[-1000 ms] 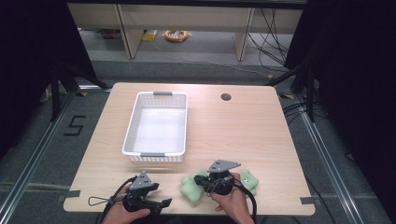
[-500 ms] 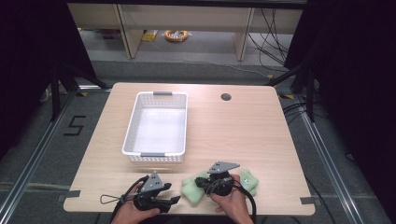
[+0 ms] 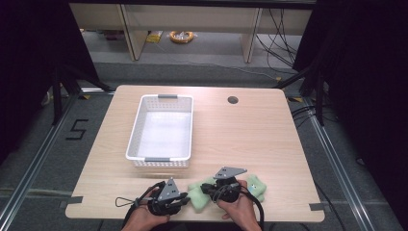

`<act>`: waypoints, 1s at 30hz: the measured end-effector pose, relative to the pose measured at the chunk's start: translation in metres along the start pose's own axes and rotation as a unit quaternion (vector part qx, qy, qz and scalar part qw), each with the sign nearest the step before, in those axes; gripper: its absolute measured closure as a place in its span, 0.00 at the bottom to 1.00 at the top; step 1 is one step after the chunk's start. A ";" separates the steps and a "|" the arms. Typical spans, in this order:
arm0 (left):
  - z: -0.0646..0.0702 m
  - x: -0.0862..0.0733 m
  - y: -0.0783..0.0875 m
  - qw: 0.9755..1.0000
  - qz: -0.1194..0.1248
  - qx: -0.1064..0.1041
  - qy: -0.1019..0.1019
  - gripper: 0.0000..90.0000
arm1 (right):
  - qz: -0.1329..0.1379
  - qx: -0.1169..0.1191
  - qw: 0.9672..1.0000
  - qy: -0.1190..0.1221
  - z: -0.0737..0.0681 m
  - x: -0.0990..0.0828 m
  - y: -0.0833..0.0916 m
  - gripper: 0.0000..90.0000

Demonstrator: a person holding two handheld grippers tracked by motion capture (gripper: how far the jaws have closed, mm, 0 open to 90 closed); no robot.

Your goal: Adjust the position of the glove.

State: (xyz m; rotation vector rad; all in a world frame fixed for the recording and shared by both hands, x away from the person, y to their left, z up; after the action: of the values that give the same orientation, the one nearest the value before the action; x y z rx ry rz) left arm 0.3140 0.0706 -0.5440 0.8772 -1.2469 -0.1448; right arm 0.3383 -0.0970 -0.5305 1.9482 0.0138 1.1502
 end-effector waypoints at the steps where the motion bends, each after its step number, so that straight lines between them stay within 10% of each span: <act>1: -0.001 0.001 0.000 1.000 0.001 -0.002 -0.004 0.96 | 0.002 0.010 1.000 0.002 -0.001 0.000 -0.001 0.95; 20: -0.014 0.006 -0.001 1.000 0.009 0.008 0.009 0.98 | 0.002 0.000 1.000 0.004 -0.012 -0.007 0.006 0.96; 30: -0.020 0.001 0.000 1.000 0.001 0.016 0.018 0.87 | -0.006 -0.005 1.000 0.026 -0.006 -0.006 0.009 0.67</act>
State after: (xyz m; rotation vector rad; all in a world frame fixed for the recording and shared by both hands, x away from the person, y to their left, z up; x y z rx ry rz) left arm 0.3312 0.0800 -0.5446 0.9017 -1.2186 -0.1067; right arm 0.3264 -0.1015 -0.5273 1.9061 0.0473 1.1895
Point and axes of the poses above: each handheld gripper's, and its own axes: y roughly backward along the jaws, x roughly out of its top, z roughly to its right, the point moved 5 cm from there along -y, roughly forward along the jaws, and after that the axes turned 3 degrees about -x, right-handed, at the moved point
